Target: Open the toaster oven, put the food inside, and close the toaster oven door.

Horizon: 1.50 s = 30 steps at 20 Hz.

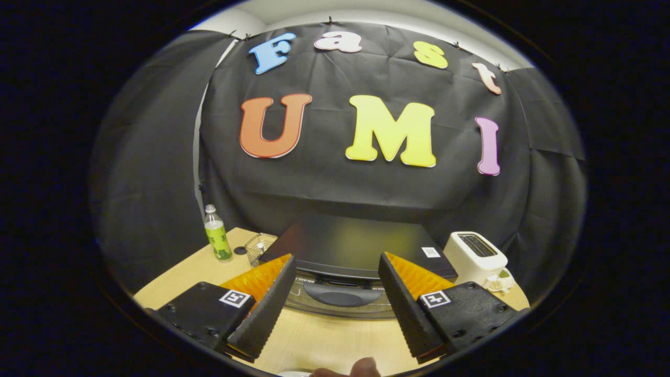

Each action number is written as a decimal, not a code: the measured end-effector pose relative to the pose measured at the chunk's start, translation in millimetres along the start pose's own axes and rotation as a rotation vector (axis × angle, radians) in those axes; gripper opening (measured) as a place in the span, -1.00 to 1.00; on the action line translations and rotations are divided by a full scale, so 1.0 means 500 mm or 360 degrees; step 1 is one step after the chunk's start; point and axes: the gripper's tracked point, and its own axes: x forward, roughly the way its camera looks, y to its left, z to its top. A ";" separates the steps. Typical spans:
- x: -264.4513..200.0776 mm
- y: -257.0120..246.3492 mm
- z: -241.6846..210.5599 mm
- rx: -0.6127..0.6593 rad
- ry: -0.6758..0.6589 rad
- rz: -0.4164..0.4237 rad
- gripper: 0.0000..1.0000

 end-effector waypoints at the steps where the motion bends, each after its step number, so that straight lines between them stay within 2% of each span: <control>1: 0.021 0.000 -0.010 -0.0004 0.0016 -0.0009 1.00; 6: 0.087 -0.008 -0.057 0.0026 0.0074 -0.0044 1.00; 10: 0.101 -0.009 -0.091 0.0116 0.0133 -0.0042 1.00; 11: 0.099 -0.016 -0.082 0.0118 0.0083 -0.0055 1.00; 13: 0.103 -0.017 -0.090 0.0085 0.0086 -0.0074 1.00; 15: 0.105 -0.016 -0.103 -0.0078 0.0089 -0.0115 1.00; 16: 0.102 -0.017 -0.100 -0.0092 0.0059 -0.0135 1.00; 19: 0.098 -0.011 -0.116 0.0250 0.0026 -0.0077 1.00; 21: 0.094 -0.020 -0.123 0.0160 0.0012 -0.0068 0.98; 23: 0.081 -0.012 -0.136 0.0208 0.0027 -0.0081 1.00; 30: -0.003 0.000 -0.195 0.0126 0.0079 -0.0098 1.00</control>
